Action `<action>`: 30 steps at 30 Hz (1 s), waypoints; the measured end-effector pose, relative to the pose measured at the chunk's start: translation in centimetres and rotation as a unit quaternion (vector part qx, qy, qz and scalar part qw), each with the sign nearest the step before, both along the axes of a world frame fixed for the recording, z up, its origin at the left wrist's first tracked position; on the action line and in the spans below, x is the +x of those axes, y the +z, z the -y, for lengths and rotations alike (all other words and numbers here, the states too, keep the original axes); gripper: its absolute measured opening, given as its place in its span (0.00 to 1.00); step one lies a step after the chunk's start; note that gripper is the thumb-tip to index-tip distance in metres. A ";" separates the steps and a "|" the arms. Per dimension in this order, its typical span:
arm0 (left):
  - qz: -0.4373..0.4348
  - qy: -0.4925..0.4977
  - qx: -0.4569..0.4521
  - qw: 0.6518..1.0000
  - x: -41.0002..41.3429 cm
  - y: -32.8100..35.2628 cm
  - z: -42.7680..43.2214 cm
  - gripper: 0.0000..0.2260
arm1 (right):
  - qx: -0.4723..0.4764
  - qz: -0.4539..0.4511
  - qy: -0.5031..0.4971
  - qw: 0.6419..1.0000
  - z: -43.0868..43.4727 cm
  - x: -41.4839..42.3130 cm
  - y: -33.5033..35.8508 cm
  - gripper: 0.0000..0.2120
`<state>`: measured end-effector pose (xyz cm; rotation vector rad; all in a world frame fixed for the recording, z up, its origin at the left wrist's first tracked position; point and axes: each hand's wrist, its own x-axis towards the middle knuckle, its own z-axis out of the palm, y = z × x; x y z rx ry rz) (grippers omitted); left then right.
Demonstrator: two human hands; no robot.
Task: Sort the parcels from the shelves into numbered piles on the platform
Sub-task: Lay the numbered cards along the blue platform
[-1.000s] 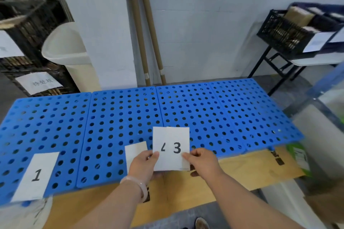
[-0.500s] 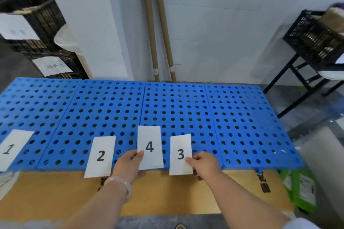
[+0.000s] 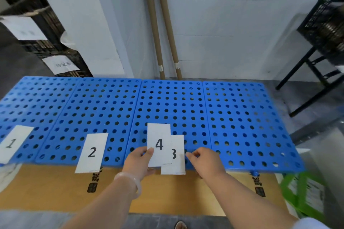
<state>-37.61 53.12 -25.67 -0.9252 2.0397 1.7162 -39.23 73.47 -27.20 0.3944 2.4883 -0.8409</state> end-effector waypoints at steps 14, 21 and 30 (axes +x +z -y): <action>0.013 -0.149 0.062 0.987 -1.5 1.0 -11.9 0.08 | -0.241 0.000 -0.218 0.946 -8.7 2.8 1.9 0.06; 0.029 -0.215 0.067 0.974 -1.2 0.8 -14.9 0.05 | -0.127 -0.019 -0.320 0.939 -16.0 4.9 0.0 0.03; 0.036 -0.252 0.045 0.966 -1.7 0.8 -16.4 0.08 | -0.044 -0.035 -0.317 0.947 -18.7 4.5 -1.2 0.10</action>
